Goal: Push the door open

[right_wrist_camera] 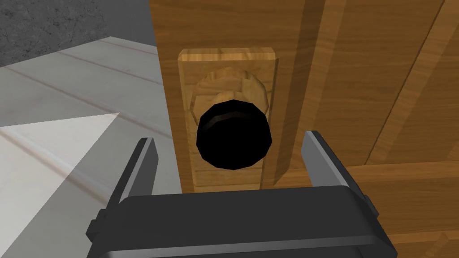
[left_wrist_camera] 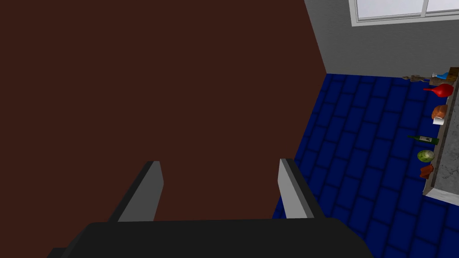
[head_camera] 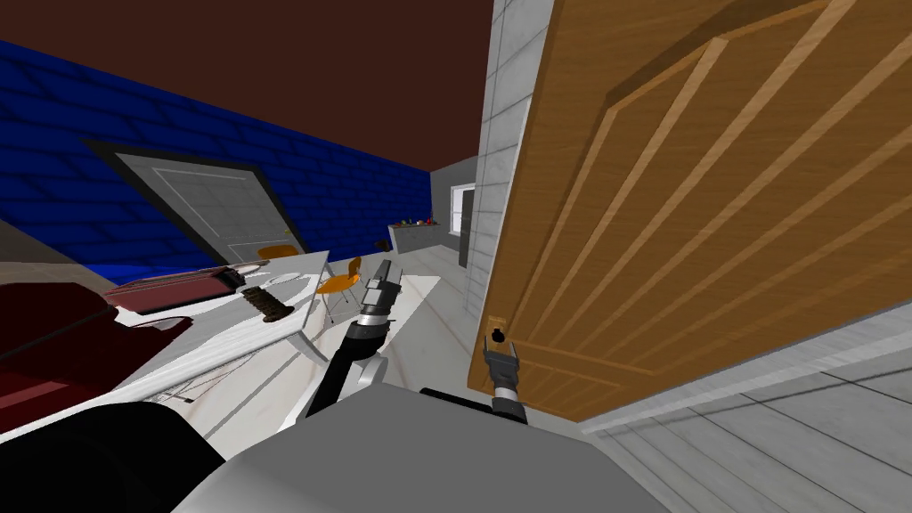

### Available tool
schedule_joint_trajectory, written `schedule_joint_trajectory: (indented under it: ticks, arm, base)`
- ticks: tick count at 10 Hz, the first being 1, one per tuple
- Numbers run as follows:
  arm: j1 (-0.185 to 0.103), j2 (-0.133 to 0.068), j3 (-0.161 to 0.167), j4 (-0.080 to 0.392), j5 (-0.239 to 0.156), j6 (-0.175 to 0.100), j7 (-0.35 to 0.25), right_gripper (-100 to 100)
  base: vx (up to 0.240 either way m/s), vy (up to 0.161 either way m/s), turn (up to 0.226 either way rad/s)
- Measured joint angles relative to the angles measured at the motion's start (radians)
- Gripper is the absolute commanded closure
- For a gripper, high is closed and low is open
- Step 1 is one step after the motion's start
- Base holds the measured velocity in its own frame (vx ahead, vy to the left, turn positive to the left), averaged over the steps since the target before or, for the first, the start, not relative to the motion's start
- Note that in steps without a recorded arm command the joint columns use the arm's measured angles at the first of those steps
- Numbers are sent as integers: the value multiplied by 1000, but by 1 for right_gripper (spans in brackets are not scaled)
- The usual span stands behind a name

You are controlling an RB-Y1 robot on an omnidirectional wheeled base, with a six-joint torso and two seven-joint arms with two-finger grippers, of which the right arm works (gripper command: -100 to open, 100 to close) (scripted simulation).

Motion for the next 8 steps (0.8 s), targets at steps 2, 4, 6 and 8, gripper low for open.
schedule_joint_trajectory:
  ticks: [2,4,6,8]
  arm:
    - [-9,6,-6,5,0,2,0,100]
    - [-8,5,-5,6,0,2,0,100]
    - [-6,4,-6,9,-1,5,0,100]
    - [-5,4,-5,10,-1,5,0,100]
  base:
    - [48,-7,7]
    - [-38,7,-5]
    - [-14,-1,0]
    - [-49,-25,45]
